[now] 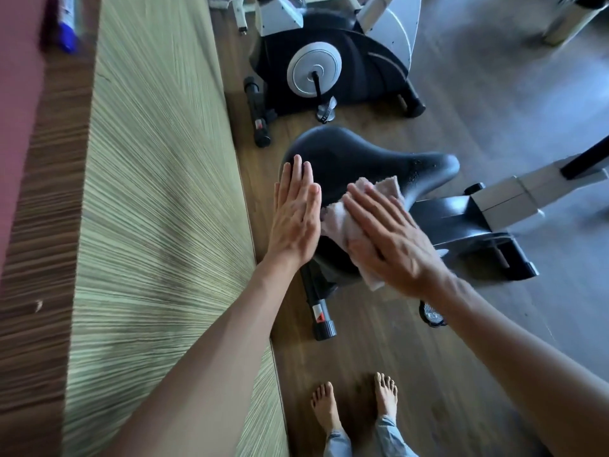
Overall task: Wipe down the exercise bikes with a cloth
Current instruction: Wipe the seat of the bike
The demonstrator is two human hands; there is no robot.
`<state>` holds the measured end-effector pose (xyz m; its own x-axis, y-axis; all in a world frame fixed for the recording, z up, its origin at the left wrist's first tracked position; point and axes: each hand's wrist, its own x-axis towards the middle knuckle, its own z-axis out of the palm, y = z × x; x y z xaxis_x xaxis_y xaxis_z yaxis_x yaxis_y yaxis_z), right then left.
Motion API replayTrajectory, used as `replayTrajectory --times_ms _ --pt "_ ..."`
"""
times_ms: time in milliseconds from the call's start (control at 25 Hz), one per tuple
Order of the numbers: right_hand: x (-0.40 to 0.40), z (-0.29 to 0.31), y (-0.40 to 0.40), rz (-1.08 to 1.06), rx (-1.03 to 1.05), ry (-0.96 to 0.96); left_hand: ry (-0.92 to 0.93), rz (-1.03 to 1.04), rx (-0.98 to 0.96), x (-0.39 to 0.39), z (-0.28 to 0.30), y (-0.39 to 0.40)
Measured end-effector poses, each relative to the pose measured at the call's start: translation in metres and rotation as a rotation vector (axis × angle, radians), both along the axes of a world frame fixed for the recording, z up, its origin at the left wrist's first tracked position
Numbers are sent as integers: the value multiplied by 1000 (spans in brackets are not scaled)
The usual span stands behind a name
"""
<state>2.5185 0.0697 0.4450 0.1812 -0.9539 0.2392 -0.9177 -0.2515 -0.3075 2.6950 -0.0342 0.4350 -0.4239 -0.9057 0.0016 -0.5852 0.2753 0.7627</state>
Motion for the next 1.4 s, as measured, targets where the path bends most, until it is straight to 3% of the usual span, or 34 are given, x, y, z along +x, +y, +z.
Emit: replayTrajectory --times_ms 40,200,400,560,640,800,1000,1160,1200,1320,1400 --pt "-12 -1 -5 -10 -10 -40 -15 0 -1 0 1 0" --pt "6 7 -40 -391 74 -146 -41 32 -20 -8 2 4" --pt "-8 0 4 15 -20 -54 -79 46 -63 -6 0 3" --pt "-21 -1 -32 -185 -23 -209 -104 83 -97 -12 0 6" --pt "-4 -1 -28 -251 -31 -182 -123 91 -121 -11 -2 5" --pt "-35 -5 -12 98 -13 -101 -215 72 -139 -10 -2 3" --pt "-28 -2 -53 -254 0 -160 -340 158 -160 -20 5 8" --pt "-73 -8 -31 157 -81 -31 -422 342 -180 -36 12 27" --pt "-91 -7 -38 176 -97 -13 -423 398 -192 -48 15 34" --pt "-87 1 -71 -200 -57 -78 -404 495 -165 -95 20 54" --pt "-72 6 -77 -207 -59 -73 -439 590 -143 -115 18 55"
